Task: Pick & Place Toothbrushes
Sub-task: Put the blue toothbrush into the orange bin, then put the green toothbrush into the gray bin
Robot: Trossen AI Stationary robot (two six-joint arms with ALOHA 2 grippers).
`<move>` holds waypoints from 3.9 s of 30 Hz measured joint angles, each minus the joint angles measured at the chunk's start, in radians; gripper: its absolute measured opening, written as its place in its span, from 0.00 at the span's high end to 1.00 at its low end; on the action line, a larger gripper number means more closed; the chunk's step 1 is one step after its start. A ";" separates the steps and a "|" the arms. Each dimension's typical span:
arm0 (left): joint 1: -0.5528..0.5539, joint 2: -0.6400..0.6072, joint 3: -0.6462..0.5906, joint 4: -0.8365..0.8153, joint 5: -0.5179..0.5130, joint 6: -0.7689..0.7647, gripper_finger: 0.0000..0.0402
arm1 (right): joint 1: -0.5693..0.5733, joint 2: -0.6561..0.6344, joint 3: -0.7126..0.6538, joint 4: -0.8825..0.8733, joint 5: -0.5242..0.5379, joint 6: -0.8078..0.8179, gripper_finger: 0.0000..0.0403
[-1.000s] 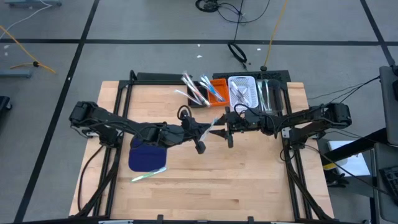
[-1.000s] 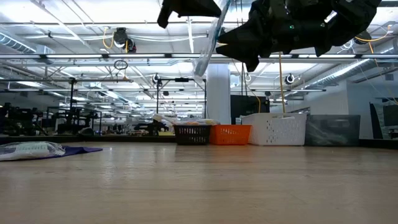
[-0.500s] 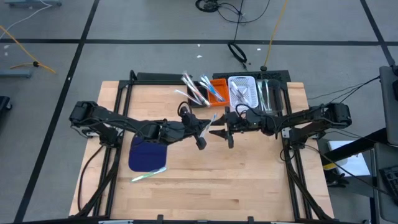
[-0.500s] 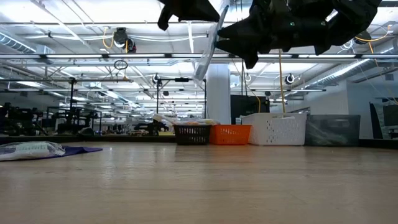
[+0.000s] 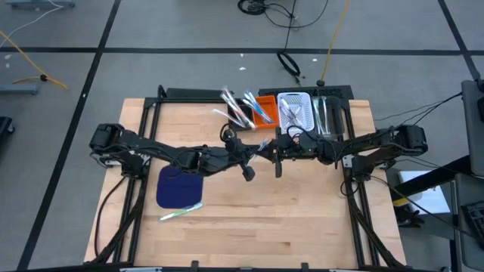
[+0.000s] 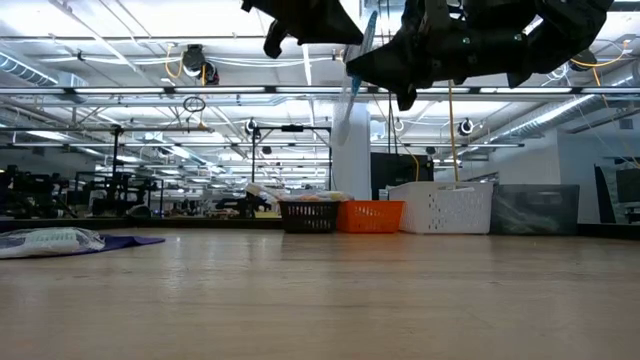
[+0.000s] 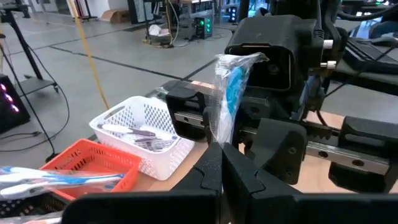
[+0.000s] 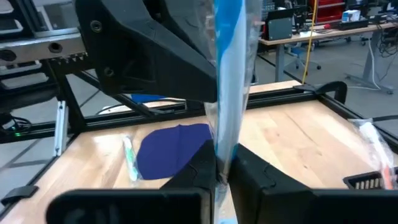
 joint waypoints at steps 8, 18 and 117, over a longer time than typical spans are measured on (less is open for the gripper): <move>0.000 0.000 0.000 -0.023 -0.016 0.052 0.98 | 0.000 0.000 0.000 -0.016 -0.002 -0.009 0.96; -0.028 -0.067 0.000 -0.228 -0.079 0.096 0.74 | -0.125 -0.015 0.024 -0.127 0.002 0.007 0.96; -0.255 -0.076 -0.026 -1.286 0.403 -0.831 0.67 | -0.332 0.293 0.497 -0.881 -0.537 -0.080 0.68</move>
